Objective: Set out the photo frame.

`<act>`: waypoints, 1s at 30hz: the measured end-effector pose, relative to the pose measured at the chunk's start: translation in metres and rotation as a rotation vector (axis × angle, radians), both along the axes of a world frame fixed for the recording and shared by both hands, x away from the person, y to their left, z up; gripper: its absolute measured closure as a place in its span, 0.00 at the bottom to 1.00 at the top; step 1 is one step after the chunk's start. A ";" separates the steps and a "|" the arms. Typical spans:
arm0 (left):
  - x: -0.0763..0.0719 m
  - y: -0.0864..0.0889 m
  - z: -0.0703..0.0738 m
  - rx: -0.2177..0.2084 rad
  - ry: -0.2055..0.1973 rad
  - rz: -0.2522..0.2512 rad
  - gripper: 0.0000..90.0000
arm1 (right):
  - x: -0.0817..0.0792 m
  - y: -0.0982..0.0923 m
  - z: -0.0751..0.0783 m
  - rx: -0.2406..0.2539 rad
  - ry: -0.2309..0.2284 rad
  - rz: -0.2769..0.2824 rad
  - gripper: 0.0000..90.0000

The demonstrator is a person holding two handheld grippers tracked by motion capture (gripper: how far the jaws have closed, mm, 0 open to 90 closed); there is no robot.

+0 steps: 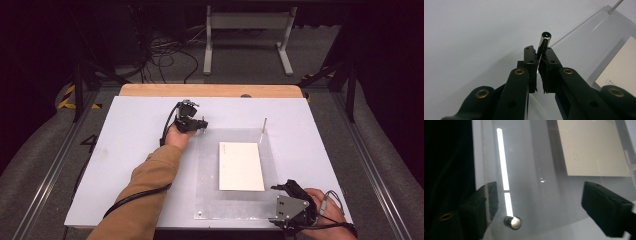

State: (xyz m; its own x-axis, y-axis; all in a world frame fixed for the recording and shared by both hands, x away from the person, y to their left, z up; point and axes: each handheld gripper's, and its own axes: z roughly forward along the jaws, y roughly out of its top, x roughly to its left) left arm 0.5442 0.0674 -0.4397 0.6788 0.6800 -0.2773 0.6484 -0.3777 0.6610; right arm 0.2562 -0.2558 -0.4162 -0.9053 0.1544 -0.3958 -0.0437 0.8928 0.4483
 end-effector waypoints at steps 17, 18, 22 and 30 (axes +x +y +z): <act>0.001 0.006 -0.003 -0.070 0.016 0.008 0.91 | -0.007 -0.006 0.027 0.091 -0.016 0.014 0.48; 0.000 0.007 -0.003 -0.078 0.008 0.010 0.88 | -0.006 -0.006 0.029 0.097 -0.016 0.017 0.49; -0.005 0.012 0.001 -0.071 -0.043 -0.002 0.74 | -0.003 -0.009 0.037 0.134 -0.008 0.019 0.50; -0.022 0.022 0.020 -0.069 -0.141 -0.046 0.63 | 0.003 -0.012 0.053 0.188 -0.001 0.024 0.54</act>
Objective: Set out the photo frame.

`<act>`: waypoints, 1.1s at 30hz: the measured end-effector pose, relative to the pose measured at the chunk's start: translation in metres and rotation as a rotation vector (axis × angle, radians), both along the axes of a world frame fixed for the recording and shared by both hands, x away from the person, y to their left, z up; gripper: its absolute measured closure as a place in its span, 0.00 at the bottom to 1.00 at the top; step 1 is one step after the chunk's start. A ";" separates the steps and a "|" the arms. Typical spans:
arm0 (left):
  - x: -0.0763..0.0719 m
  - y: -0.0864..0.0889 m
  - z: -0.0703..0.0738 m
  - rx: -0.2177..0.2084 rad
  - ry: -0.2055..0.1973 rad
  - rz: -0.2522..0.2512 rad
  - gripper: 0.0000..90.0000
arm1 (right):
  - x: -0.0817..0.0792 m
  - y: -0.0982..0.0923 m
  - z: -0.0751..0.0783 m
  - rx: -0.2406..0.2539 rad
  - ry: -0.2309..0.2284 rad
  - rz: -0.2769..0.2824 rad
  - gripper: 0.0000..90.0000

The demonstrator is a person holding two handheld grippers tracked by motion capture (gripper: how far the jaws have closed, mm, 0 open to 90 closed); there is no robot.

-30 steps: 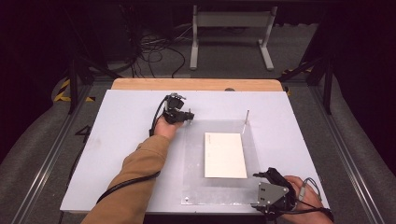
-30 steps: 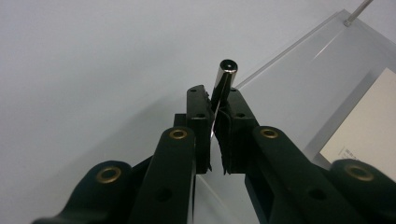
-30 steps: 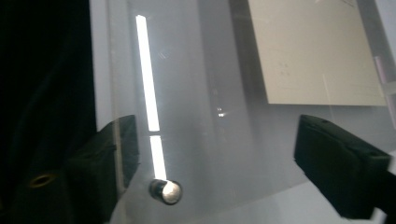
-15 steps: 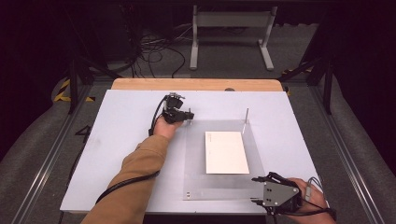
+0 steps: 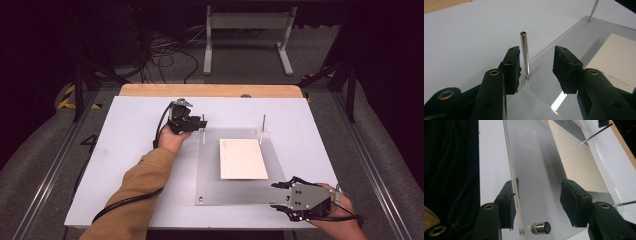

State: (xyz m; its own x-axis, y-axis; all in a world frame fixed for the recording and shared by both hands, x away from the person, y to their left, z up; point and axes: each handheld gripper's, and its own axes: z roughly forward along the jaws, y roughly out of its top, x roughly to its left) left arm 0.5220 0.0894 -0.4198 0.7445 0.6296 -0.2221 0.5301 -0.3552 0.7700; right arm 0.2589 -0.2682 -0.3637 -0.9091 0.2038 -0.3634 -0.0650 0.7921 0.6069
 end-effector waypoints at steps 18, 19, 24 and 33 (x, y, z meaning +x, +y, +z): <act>-0.046 0.029 0.027 -0.040 -0.127 -0.052 0.54 | 0.023 -0.013 0.044 0.156 0.000 0.008 0.66; -0.048 0.031 0.028 -0.040 -0.130 -0.052 0.53 | 0.024 -0.013 0.046 0.160 -0.003 0.006 0.66; -0.058 0.043 0.028 -0.051 -0.137 -0.044 0.49 | 0.029 -0.014 0.054 0.184 -0.009 0.006 0.69; -0.076 0.066 0.027 -0.042 -0.169 -0.019 0.46 | 0.044 -0.018 0.069 0.243 0.004 0.010 0.71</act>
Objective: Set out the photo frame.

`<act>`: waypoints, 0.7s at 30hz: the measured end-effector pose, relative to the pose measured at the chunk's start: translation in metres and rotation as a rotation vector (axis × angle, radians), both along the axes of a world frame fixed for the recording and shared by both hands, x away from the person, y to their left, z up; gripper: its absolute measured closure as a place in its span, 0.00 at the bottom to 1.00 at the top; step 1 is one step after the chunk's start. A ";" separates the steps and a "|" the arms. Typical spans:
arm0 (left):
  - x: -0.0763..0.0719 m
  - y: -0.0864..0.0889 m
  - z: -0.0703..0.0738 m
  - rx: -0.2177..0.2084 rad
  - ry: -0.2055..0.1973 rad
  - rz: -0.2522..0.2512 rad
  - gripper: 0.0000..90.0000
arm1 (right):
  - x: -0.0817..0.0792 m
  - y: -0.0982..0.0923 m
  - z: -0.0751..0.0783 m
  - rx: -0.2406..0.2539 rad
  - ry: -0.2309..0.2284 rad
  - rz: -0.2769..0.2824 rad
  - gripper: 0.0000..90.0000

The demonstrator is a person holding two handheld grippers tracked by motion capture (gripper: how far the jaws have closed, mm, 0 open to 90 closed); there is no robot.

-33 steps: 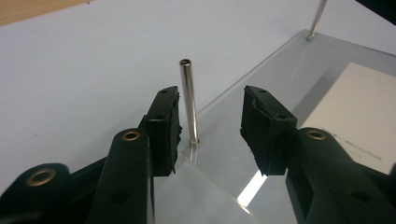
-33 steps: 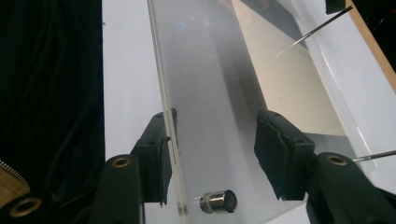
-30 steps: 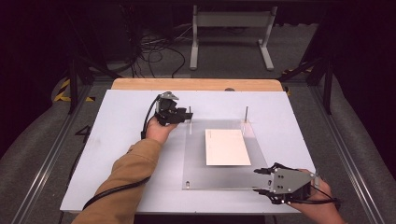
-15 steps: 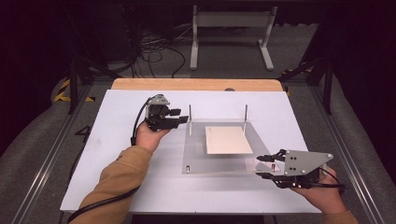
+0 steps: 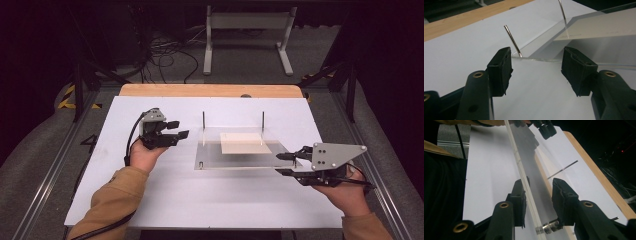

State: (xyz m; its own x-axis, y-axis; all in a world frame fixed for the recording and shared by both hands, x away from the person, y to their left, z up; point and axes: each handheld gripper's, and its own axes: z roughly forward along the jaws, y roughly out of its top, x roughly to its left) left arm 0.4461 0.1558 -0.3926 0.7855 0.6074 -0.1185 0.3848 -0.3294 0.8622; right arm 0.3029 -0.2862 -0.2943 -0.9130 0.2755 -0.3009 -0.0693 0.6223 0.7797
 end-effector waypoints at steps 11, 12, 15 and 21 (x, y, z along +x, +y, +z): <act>-0.015 0.015 -0.002 -0.002 -0.036 0.020 0.42 | 0.021 -0.004 0.019 0.080 -0.012 -0.011 0.71; -0.015 0.016 -0.002 0.001 -0.042 0.021 0.42 | 0.023 -0.004 0.020 0.085 -0.013 -0.012 0.71; -0.017 0.019 -0.003 0.001 -0.044 0.030 0.42 | 0.028 -0.004 0.024 0.091 -0.015 -0.020 0.71; -0.022 0.028 -0.005 0.005 -0.045 0.038 0.41 | 0.037 -0.004 0.032 0.101 -0.033 -0.039 0.71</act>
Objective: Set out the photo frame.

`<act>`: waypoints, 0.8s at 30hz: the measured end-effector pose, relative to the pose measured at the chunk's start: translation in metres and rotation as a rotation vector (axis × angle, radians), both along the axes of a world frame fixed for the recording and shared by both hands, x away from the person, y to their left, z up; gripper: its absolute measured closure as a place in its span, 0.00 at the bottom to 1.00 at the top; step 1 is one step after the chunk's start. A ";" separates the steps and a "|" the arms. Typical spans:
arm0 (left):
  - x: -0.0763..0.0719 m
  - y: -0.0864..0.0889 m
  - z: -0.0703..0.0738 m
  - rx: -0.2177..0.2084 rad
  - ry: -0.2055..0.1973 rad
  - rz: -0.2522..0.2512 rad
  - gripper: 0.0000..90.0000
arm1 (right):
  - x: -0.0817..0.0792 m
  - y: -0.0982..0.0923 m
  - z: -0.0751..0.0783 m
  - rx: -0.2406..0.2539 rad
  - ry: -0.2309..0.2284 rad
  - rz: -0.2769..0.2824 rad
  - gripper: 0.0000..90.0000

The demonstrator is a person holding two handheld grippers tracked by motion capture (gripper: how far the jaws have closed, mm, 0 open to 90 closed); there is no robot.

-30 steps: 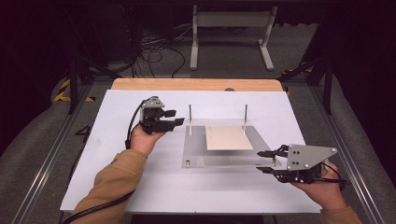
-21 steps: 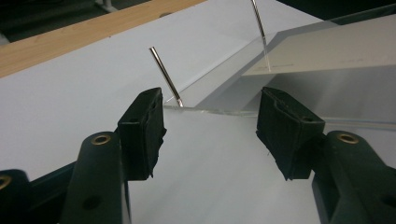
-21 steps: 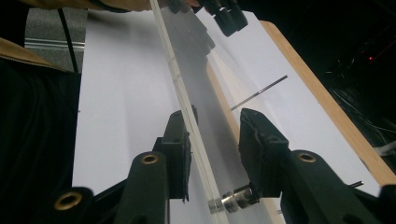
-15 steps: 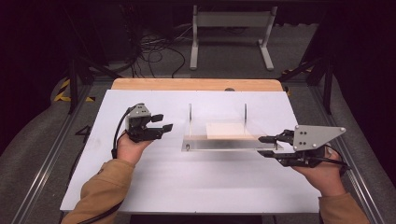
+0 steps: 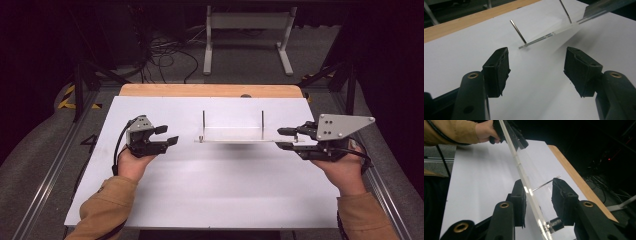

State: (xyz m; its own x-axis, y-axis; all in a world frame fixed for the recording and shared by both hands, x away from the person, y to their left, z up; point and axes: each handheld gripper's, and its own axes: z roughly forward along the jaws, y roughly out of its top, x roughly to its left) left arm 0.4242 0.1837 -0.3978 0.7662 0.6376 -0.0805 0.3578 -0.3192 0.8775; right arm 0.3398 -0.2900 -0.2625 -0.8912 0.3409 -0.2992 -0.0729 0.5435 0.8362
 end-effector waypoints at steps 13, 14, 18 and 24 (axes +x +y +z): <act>-0.005 0.013 -0.003 -0.020 0.006 0.027 0.40 | 0.023 -0.001 0.011 0.073 -0.044 -0.047 0.66; -0.006 0.014 -0.003 -0.013 -0.004 0.027 0.40 | 0.025 -0.001 0.012 0.078 -0.043 -0.049 0.65; -0.008 0.017 -0.005 -0.023 0.013 0.040 0.39 | 0.033 -0.001 0.015 0.103 -0.045 -0.063 0.64; -0.010 0.024 -0.007 -0.002 -0.001 0.044 0.39 | 0.048 -0.002 0.018 0.156 -0.036 -0.070 0.63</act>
State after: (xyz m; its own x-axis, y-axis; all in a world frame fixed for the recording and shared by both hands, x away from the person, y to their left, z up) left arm 0.4142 0.2074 -0.4044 0.7375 0.6704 -0.0816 0.3710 -0.3012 0.8784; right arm 0.3879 -0.2921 -0.2445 -0.8531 0.4468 -0.2695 -0.0712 0.4121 0.9084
